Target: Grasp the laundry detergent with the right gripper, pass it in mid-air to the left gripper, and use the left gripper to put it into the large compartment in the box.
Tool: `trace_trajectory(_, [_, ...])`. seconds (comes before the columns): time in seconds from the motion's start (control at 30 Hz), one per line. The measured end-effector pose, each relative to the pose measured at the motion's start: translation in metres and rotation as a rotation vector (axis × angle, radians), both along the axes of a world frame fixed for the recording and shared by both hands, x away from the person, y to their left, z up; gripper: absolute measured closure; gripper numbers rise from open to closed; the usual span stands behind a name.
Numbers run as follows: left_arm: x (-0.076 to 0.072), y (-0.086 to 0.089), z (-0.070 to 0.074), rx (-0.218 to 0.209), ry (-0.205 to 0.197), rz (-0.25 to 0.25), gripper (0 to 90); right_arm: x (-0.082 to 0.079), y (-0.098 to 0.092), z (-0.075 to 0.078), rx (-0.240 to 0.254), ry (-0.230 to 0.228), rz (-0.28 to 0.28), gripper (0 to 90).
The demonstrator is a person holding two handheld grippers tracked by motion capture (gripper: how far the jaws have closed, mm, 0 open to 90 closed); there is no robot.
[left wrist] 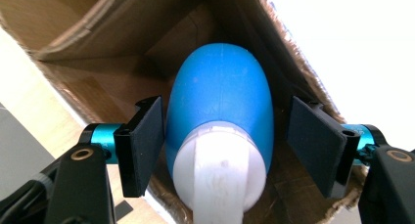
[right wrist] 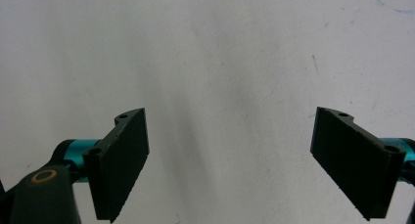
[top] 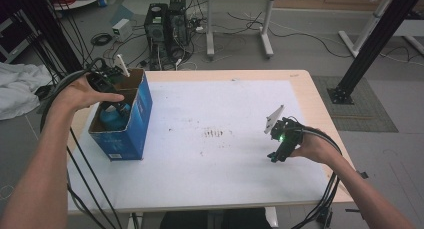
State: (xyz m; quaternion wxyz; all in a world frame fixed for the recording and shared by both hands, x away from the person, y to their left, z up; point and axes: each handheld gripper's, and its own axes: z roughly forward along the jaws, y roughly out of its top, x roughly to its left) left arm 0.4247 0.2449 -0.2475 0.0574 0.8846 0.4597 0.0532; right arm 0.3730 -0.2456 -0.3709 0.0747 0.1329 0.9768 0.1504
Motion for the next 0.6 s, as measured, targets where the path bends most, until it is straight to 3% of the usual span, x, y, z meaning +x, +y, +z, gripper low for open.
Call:
trace_trajectory(0.3, [-0.003, -0.009, 0.033, -0.004, -0.064, -0.014, 30.8, 0.0, 0.0, 0.0, 0.0, 0.005, -0.003, 13.5])
trace_trajectory(0.4, [-0.004, -0.013, 0.044, -0.015, -0.094, 0.003, 21.1, 0.001, 0.0, 0.0, -0.001, 0.005, -0.002, 13.5])
trace_trajectory(0.6, [-0.008, -0.022, 0.06, -0.047, -0.11, -0.03, 21.1, 0.001, -0.001, 0.001, -0.003, 0.004, -0.001, 13.5])
